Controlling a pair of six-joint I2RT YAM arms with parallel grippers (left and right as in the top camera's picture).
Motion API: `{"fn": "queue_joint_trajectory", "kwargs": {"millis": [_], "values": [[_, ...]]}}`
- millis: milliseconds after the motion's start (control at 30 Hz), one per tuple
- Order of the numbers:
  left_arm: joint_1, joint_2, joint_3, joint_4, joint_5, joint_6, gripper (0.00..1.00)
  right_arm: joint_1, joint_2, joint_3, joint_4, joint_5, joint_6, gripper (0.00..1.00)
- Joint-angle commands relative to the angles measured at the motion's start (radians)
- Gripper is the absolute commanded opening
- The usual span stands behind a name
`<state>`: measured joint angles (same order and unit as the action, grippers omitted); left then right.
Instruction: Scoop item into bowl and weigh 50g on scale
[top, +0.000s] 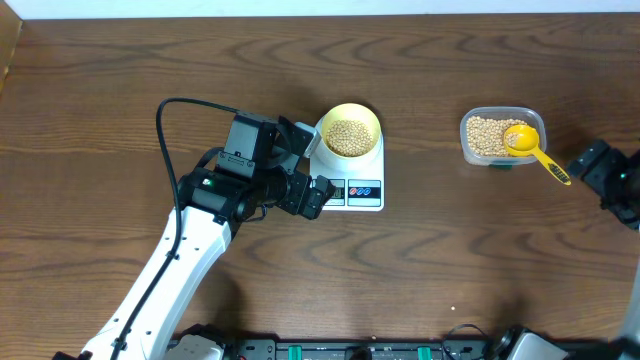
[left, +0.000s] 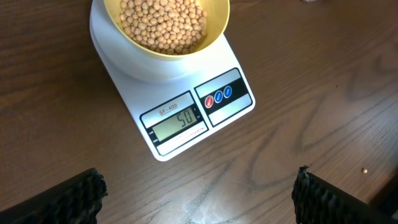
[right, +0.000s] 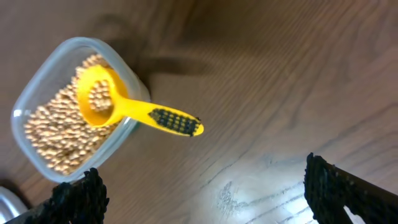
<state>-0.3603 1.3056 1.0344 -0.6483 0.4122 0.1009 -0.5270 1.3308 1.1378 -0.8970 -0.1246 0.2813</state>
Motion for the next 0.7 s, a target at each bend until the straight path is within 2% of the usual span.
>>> {"fn": "queue_joint_trajectory", "kwargs": {"millis": [0,300,500,667], "values": [[-0.001,0.002,0.0,-0.001,-0.006,-0.005,0.98,-0.004,-0.128,0.013,-0.009,0.013,0.003,0.99],[-0.001,0.002,0.0,-0.001,-0.006,-0.005,0.98,-0.004,-0.486,0.013,-0.082,0.066,0.002,0.99],[-0.001,0.002,0.0,-0.001,-0.006,-0.005,0.98,-0.004,-0.654,0.013,-0.251,0.056,0.003,0.99],[-0.001,0.002,0.0,-0.001,-0.006,-0.005,0.98,-0.004,-0.692,0.012,-0.443,0.051,0.003,0.99]]}}
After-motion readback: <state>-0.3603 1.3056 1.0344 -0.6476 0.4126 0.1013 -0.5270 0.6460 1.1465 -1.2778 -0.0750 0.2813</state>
